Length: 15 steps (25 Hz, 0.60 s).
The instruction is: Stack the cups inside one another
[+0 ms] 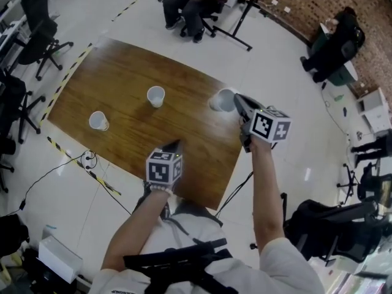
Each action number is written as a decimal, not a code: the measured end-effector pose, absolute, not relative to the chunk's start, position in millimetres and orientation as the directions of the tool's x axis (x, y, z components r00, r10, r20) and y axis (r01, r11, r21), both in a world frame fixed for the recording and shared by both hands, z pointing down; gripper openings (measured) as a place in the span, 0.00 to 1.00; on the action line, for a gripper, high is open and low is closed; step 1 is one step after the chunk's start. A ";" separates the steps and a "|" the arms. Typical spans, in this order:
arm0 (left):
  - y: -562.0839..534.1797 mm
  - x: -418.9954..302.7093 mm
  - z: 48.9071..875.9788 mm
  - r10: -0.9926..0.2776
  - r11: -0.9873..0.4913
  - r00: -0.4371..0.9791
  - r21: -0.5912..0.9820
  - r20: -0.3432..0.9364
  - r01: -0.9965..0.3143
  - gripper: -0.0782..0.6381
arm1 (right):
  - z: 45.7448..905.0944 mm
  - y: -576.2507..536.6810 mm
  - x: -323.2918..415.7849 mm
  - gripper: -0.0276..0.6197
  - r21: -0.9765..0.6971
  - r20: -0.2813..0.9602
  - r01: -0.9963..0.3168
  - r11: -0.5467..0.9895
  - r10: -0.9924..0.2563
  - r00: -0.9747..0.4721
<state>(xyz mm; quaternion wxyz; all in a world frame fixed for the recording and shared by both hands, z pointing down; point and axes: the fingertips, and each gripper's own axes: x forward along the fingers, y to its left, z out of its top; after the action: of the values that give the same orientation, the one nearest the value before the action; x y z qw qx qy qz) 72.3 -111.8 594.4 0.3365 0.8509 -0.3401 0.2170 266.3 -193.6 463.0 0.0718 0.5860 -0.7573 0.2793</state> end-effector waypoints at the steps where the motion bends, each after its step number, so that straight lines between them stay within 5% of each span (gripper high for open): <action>1: -119.0 68.8 594.3 -0.431 -0.544 0.677 0.427 0.597 -0.723 0.11 | 463.1 -198.9 259.4 0.06 -0.338 0.438 -0.928 0.159 -0.846 -0.305; 15: -181.6 21.4 602.0 -0.388 -0.555 0.690 0.443 0.610 -0.704 0.11 | 456.3 -269.0 170.1 0.06 -0.329 0.468 -0.914 0.237 -0.800 -0.376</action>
<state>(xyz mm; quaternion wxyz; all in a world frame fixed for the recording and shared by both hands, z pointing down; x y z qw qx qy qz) 21.4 -181.6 602.0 0.3457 0.8519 -0.3206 0.2282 170.1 -269.0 456.3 0.1011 0.5494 -0.7800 0.2820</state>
